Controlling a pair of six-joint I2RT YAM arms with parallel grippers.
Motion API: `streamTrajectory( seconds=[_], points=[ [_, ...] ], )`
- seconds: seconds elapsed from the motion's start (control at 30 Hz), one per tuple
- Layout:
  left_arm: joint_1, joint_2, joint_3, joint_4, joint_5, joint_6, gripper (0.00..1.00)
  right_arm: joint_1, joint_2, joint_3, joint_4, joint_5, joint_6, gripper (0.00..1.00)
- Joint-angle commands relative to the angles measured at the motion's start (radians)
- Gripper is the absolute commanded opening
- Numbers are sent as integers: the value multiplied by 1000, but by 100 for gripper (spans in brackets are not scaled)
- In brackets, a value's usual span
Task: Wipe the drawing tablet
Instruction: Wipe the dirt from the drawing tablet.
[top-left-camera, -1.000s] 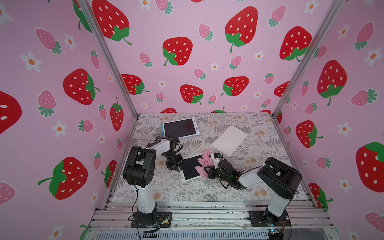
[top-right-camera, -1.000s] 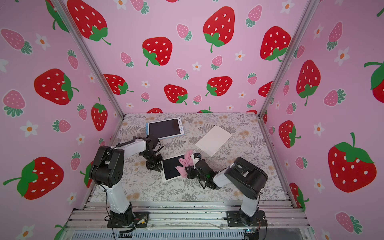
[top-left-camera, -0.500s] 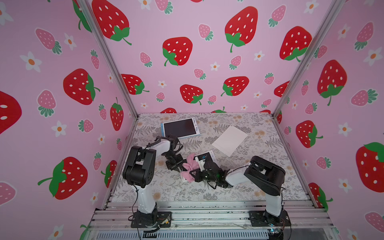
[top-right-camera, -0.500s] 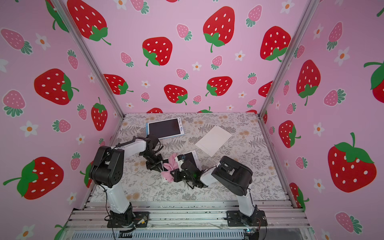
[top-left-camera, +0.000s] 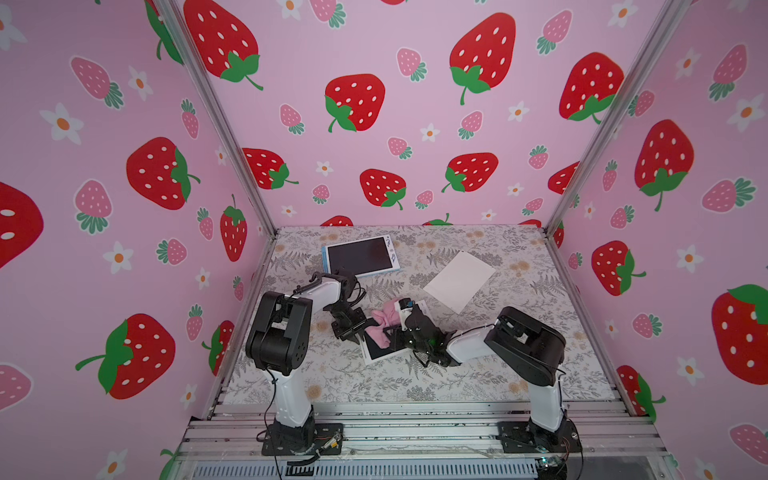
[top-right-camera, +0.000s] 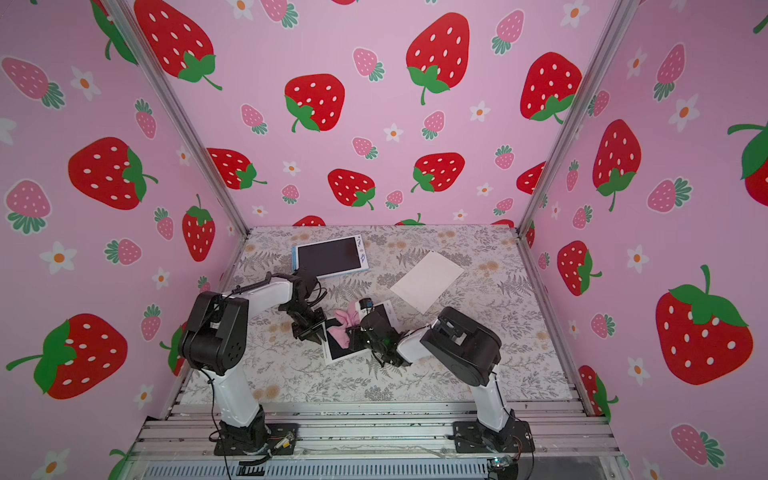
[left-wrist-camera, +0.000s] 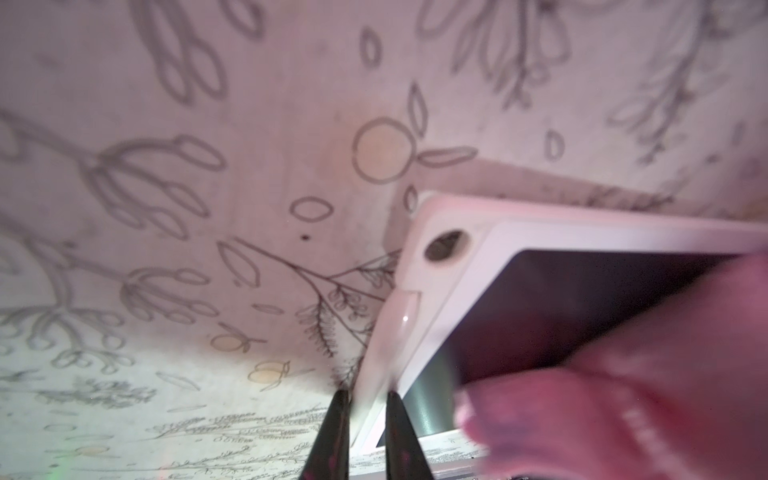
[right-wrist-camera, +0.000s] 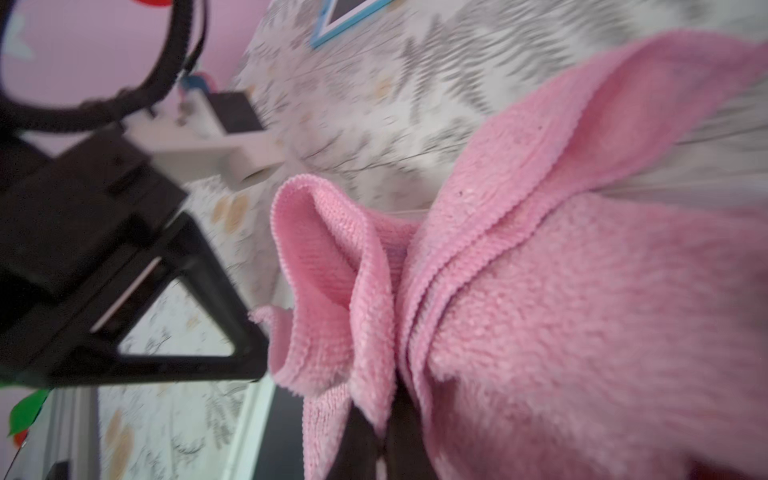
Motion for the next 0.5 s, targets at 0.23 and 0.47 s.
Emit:
streamTrajectory(
  seconds=[0.23,0.47],
  points=[
    [-13,113,-64,83,-178,-18,16,-320,-49,-285,-168,-58,47,0],
    [-13,105,-68,85,-178,-26,16,-71,-103,-284,-241,-11,59,0]
  ],
)
